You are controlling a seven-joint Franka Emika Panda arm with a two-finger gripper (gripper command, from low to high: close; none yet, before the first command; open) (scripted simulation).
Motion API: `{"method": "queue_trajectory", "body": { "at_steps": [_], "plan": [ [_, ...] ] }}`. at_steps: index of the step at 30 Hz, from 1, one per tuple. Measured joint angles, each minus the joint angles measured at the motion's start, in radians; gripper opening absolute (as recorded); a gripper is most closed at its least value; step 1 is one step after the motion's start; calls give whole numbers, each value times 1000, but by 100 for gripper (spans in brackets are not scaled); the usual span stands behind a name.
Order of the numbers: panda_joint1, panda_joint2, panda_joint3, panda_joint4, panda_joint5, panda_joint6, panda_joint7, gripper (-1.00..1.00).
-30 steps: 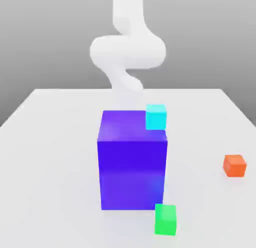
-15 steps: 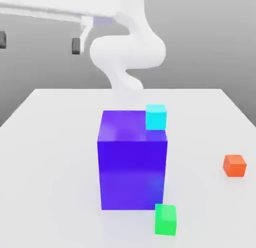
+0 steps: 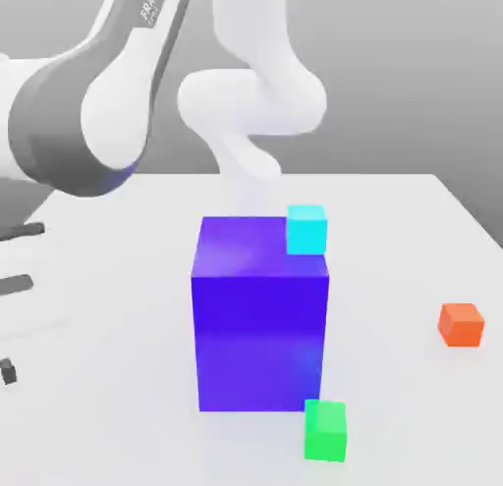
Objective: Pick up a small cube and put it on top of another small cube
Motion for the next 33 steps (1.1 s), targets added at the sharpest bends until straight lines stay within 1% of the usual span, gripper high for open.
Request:
{"method": "queue_trajectory", "body": {
  "at_steps": [4,8,9,15,17,20,33],
  "plan": [
    [-78,140,23,36,2,24,-145,0],
    [-129,283,68,74,35,107,-206,0],
    [-136,306,76,80,42,124,-212,-100],
    [-140,318,81,83,44,130,-214,-100],
    [-130,281,68,73,32,103,-207,-100],
    [-106,195,42,46,-3,40,-193,-100],
    [-14,149,127,-98,-157,18,-427,-100]
  ]
}}
